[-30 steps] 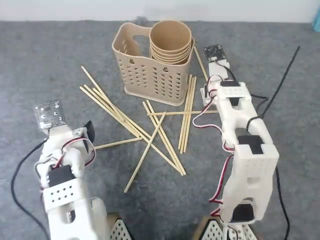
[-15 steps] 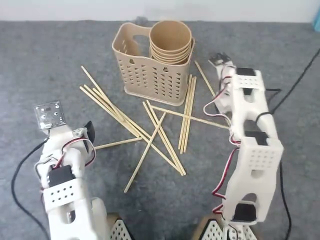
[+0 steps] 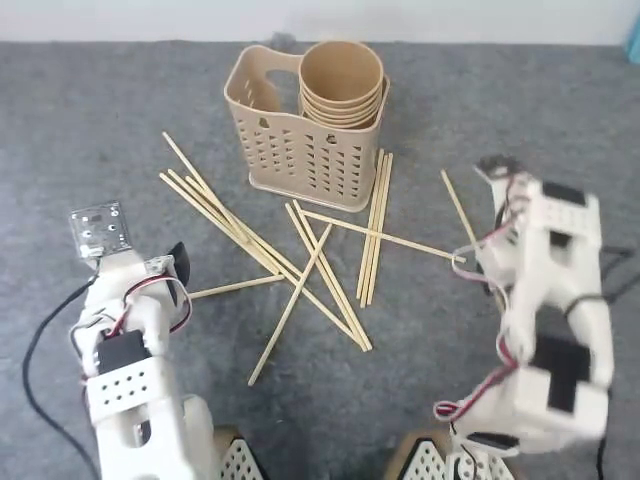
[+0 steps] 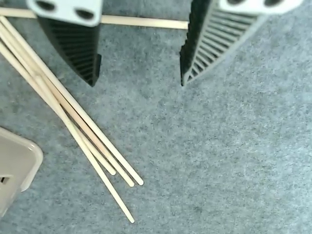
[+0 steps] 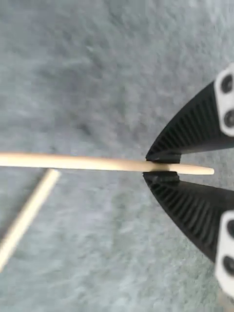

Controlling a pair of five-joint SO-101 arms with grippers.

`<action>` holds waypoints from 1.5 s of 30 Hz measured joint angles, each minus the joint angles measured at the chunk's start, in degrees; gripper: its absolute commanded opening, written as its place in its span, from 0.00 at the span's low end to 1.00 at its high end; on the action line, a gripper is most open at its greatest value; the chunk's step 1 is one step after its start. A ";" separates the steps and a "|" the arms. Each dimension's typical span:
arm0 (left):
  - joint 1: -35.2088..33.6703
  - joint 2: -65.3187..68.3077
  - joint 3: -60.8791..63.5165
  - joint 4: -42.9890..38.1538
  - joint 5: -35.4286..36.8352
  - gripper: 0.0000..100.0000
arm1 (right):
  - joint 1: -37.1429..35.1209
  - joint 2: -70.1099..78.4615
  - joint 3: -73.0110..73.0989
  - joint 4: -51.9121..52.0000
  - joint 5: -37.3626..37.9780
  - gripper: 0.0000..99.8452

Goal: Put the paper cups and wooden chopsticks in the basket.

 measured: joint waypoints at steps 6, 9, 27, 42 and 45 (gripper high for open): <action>0.00 0.00 0.00 0.00 0.00 0.25 | 2.11 -13.27 16.79 -7.21 0.79 0.25; 0.00 0.00 0.00 0.00 0.00 0.25 | 1.85 -17.14 16.97 -7.82 1.32 0.20; 0.00 0.00 0.70 0.00 0.00 0.26 | -12.40 -20.13 13.80 -20.84 -7.12 0.10; 0.00 0.00 0.70 0.00 0.00 0.26 | -11.69 2.55 4.75 -31.12 -7.30 0.10; 0.00 0.00 0.70 0.00 0.00 0.26 | -9.93 9.14 -0.62 -31.12 -7.30 0.09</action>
